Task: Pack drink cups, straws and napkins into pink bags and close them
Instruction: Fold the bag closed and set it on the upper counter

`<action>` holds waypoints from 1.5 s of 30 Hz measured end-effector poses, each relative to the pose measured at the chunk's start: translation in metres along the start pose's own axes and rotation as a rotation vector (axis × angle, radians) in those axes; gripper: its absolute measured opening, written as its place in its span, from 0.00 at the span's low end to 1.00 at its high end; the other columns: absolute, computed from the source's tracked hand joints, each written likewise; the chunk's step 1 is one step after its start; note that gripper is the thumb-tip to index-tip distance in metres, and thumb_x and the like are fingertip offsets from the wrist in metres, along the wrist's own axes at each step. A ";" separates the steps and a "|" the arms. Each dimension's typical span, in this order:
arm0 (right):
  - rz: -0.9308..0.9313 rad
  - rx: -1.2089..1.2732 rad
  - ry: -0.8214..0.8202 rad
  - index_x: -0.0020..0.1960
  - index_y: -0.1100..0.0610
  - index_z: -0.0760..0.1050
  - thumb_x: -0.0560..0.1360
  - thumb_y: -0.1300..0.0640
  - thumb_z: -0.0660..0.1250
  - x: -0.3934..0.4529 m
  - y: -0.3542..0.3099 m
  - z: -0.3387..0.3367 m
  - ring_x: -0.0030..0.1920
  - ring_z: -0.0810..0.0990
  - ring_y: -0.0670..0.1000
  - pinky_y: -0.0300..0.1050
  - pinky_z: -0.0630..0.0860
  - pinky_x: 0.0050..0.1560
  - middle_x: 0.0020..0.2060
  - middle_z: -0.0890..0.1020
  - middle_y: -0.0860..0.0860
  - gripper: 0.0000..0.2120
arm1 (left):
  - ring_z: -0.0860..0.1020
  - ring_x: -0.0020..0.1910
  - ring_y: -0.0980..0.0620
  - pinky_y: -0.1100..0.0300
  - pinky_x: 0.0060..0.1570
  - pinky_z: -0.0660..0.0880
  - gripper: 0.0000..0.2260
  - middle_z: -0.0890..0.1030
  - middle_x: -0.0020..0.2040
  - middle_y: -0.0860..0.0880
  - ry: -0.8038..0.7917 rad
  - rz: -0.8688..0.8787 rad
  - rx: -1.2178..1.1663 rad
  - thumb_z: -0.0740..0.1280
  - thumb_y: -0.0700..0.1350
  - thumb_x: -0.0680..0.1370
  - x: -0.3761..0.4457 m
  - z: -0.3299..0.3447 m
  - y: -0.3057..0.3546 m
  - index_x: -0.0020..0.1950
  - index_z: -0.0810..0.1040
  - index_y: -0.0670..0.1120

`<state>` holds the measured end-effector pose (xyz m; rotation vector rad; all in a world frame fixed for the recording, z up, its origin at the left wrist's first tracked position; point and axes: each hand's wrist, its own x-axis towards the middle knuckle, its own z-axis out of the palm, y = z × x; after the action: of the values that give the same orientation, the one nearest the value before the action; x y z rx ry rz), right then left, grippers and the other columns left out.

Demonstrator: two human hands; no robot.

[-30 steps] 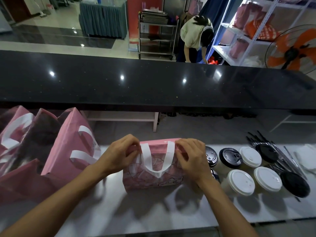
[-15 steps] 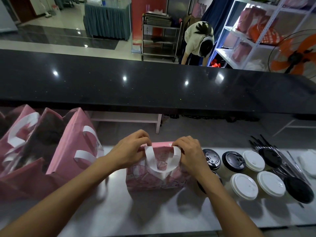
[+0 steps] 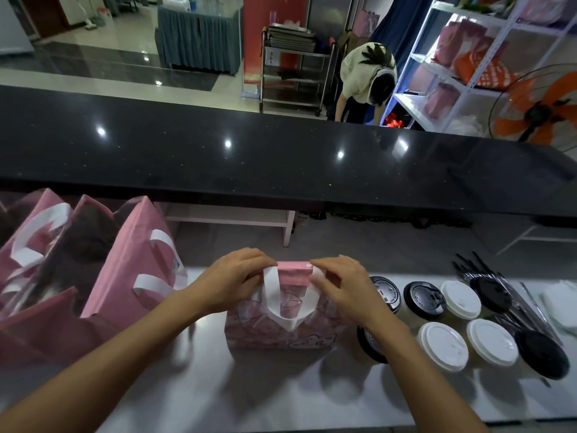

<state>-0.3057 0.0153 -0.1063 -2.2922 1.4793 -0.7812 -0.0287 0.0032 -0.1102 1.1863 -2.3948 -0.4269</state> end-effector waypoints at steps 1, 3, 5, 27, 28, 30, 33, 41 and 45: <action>-0.006 -0.073 -0.017 0.63 0.50 0.81 0.77 0.40 0.65 0.000 0.001 0.003 0.56 0.77 0.40 0.51 0.64 0.71 0.57 0.83 0.42 0.21 | 0.76 0.58 0.56 0.61 0.58 0.75 0.13 0.79 0.61 0.54 -0.006 -0.006 0.002 0.66 0.43 0.82 -0.001 0.000 0.000 0.66 0.79 0.50; -0.004 -0.162 0.001 0.62 0.51 0.81 0.75 0.47 0.72 0.000 0.004 0.009 0.56 0.78 0.45 0.51 0.62 0.72 0.55 0.84 0.44 0.17 | 0.76 0.59 0.56 0.60 0.60 0.75 0.13 0.79 0.61 0.53 -0.025 -0.037 -0.009 0.62 0.45 0.83 -0.001 -0.002 0.001 0.67 0.78 0.50; -0.035 -0.217 0.076 0.56 0.51 0.83 0.73 0.51 0.75 0.000 0.002 0.014 0.51 0.80 0.48 0.48 0.60 0.70 0.48 0.85 0.45 0.12 | 0.77 0.59 0.55 0.58 0.60 0.74 0.16 0.80 0.61 0.53 -0.053 -0.076 -0.021 0.57 0.49 0.84 -0.001 -0.005 0.006 0.66 0.78 0.50; -0.210 -0.353 0.220 0.50 0.54 0.81 0.76 0.56 0.68 -0.001 -0.005 0.024 0.39 0.75 0.50 0.43 0.62 0.45 0.39 0.81 0.46 0.05 | 0.77 0.38 0.54 0.63 0.34 0.63 0.06 0.80 0.44 0.55 -0.027 0.058 0.220 0.68 0.52 0.80 0.017 -0.016 0.021 0.49 0.81 0.51; -0.199 -0.355 0.219 0.50 0.54 0.81 0.77 0.56 0.68 -0.002 -0.005 0.026 0.39 0.75 0.50 0.44 0.64 0.44 0.38 0.81 0.46 0.04 | 0.77 0.41 0.53 0.61 0.36 0.65 0.06 0.79 0.46 0.55 -0.045 0.034 0.242 0.66 0.52 0.80 0.020 -0.014 0.024 0.49 0.79 0.51; -0.175 -0.353 0.213 0.49 0.53 0.80 0.79 0.53 0.62 -0.004 -0.008 0.028 0.38 0.74 0.50 0.45 0.66 0.43 0.37 0.81 0.45 0.08 | 0.77 0.44 0.52 0.58 0.39 0.68 0.06 0.78 0.46 0.55 -0.081 0.015 0.295 0.64 0.52 0.81 0.026 -0.010 0.032 0.49 0.77 0.52; -0.161 -0.326 0.197 0.49 0.53 0.80 0.79 0.50 0.58 -0.003 -0.016 0.028 0.39 0.74 0.50 0.44 0.64 0.43 0.38 0.80 0.45 0.12 | 0.78 0.45 0.50 0.57 0.39 0.66 0.06 0.79 0.47 0.54 -0.107 0.008 0.348 0.63 0.51 0.80 0.032 -0.005 0.042 0.49 0.77 0.51; -0.025 -0.241 0.202 0.45 0.53 0.80 0.73 0.56 0.75 -0.012 -0.002 0.018 0.41 0.73 0.49 0.45 0.67 0.42 0.38 0.80 0.45 0.05 | 0.79 0.41 0.51 0.54 0.39 0.77 0.06 0.79 0.43 0.56 -0.052 0.014 0.298 0.65 0.48 0.80 0.028 -0.009 0.027 0.47 0.80 0.51; -0.031 -0.190 0.245 0.47 0.55 0.81 0.74 0.54 0.74 -0.012 -0.002 0.014 0.41 0.75 0.49 0.44 0.68 0.43 0.39 0.81 0.47 0.05 | 0.79 0.42 0.51 0.57 0.36 0.69 0.05 0.80 0.44 0.55 -0.030 0.031 0.288 0.65 0.48 0.80 0.032 -0.012 0.026 0.48 0.81 0.50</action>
<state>-0.2999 0.0262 -0.1198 -2.4333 1.6926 -1.0003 -0.0578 -0.0083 -0.0807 1.2673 -2.5600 -0.0907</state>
